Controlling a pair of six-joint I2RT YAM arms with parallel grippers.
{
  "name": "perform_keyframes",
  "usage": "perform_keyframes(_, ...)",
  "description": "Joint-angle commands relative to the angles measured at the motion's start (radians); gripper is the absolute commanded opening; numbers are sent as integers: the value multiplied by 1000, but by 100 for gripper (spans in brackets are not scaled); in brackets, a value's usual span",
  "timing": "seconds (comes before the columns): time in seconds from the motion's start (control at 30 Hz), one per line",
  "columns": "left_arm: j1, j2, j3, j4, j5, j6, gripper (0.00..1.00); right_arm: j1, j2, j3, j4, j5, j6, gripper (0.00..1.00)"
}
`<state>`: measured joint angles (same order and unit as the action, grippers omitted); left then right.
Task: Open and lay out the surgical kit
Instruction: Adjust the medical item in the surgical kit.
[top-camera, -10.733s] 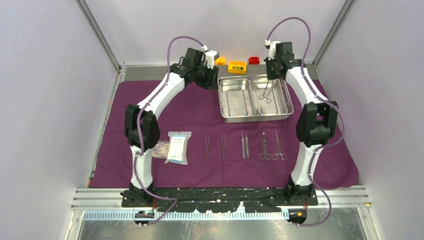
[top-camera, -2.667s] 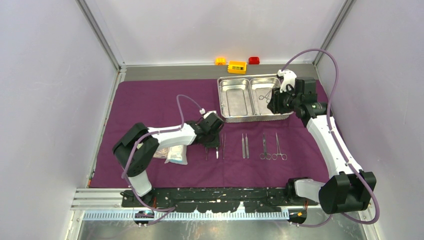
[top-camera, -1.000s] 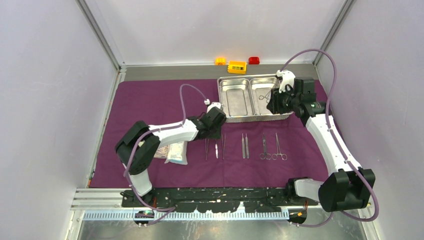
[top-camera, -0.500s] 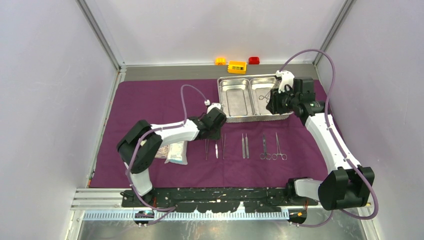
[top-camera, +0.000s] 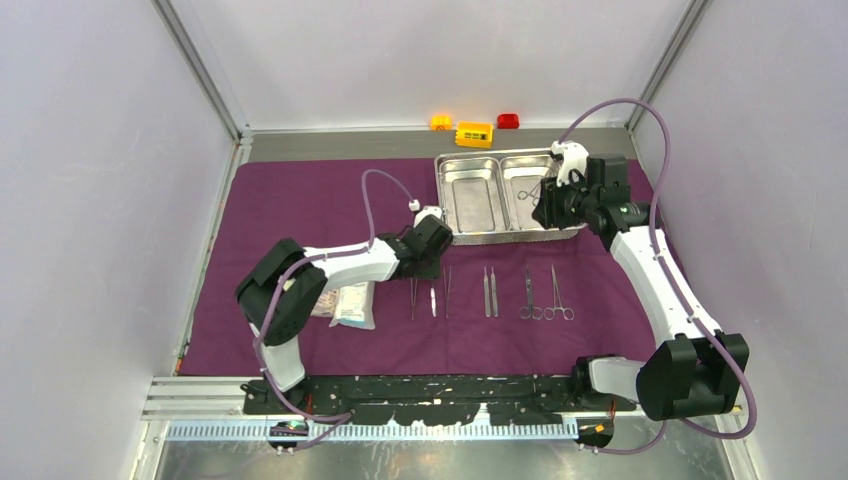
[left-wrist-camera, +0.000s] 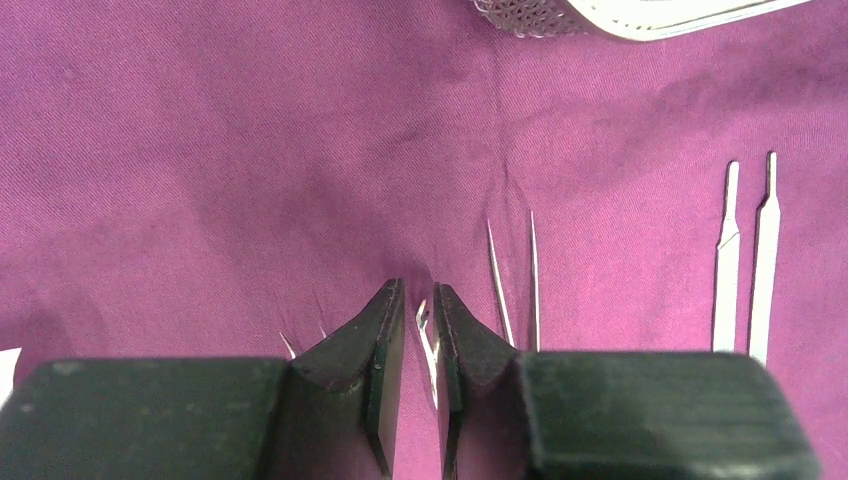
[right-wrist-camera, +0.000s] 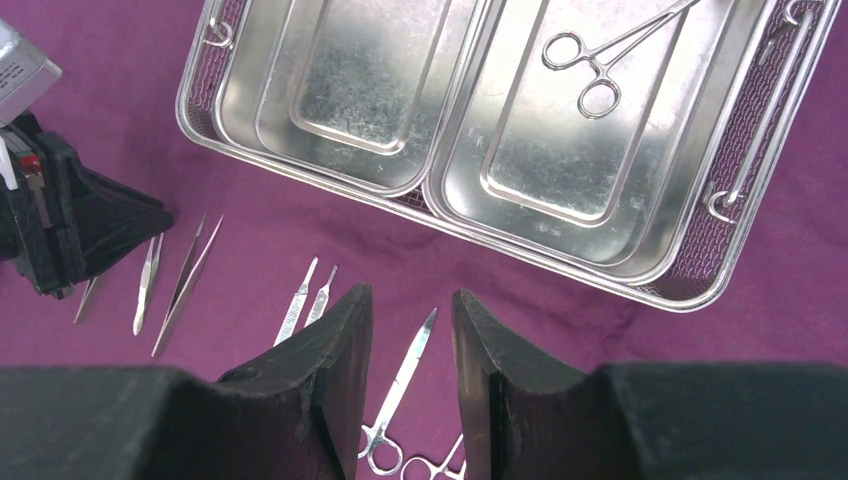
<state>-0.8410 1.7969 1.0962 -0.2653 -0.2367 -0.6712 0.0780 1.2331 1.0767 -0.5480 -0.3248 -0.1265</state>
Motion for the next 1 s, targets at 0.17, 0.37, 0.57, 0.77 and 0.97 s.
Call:
perform_keyframes(0.17, 8, 5, 10, 46, -21, 5, 18, -4, -13, -1, 30, -11, -12, 40)
perform_keyframes(0.37, 9, 10, 11, 48, -21, 9, 16, -3, -13, 0, 29, -11, -12, 40)
perform_keyframes(0.57, 11, -5, 5, 56, -17, 25, 11, -4, -10, -4, 29, -13, -11, 40)
perform_keyframes(0.77, 11, -26, 12, 70, 2, 50, 4, -4, -4, -3, 31, -16, -9, 40)
perform_keyframes(0.97, 11, -50, 12, 98, 28, 88, 0, -4, -5, 0, 31, -20, -9, 40)
